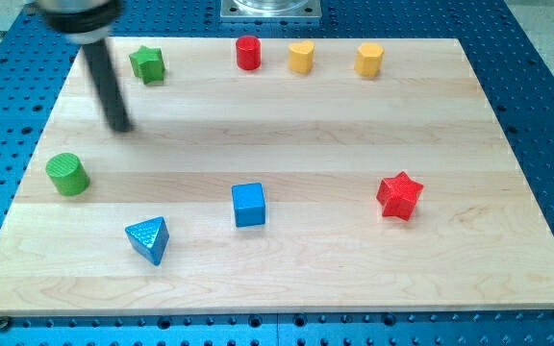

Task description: Place the green star parallel to the red circle

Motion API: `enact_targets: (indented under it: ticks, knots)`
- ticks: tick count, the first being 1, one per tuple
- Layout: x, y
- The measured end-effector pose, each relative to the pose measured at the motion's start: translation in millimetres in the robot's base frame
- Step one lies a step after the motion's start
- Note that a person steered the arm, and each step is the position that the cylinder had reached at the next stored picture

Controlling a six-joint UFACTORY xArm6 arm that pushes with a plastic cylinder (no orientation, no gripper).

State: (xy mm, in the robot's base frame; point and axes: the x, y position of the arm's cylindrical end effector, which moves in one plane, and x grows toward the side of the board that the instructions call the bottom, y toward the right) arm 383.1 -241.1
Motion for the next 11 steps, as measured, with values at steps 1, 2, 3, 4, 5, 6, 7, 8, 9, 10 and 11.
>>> enact_targets:
  ticks: [1,2,3,4,5,6,7,8,9,10,11]
  knots:
    - [-26,-40]
    - [-46,-59]
    - [-85,-32]
    - [-105,33]
    - [-115,101]
    - [-117,94]
    - [-133,92]
    - [-104,96]
    - [-59,137]
    - [-35,180]
    - [-20,275]
